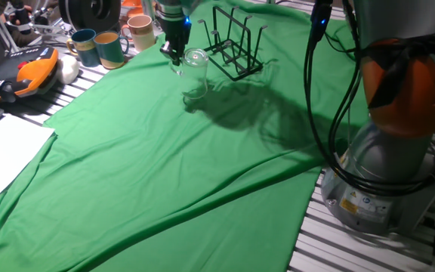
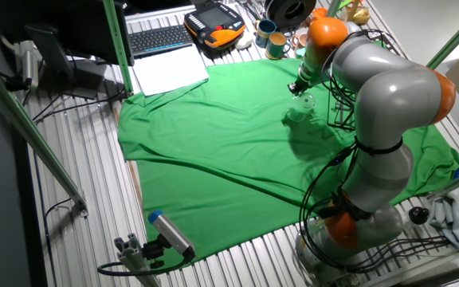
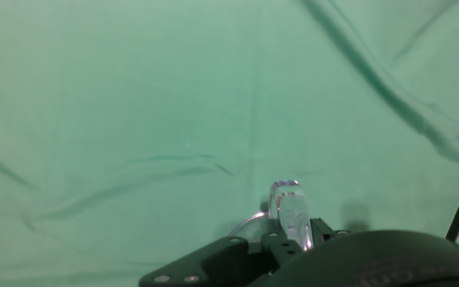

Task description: Take the cup off the cup rack

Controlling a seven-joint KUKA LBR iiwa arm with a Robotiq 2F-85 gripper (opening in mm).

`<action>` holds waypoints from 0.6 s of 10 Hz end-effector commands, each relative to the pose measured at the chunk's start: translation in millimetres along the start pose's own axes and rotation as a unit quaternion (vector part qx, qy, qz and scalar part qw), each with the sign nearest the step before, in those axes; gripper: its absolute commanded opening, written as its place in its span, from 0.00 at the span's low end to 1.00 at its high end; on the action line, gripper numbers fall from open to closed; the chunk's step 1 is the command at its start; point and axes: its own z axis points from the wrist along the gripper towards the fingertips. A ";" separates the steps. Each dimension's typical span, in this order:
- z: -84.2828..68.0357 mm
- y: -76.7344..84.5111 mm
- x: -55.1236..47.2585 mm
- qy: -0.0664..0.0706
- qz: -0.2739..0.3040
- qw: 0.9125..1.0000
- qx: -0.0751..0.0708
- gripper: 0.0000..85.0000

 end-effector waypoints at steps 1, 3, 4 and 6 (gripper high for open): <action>-0.7 0.5 -0.2 0.002 -0.002 1.000 0.001 0.20; -6.7 1.7 1.0 0.011 -0.006 1.000 0.001 0.20; -6.8 1.8 1.1 0.011 -0.005 1.000 0.001 0.20; -6.8 1.8 1.1 0.035 -0.001 0.999 -0.004 0.20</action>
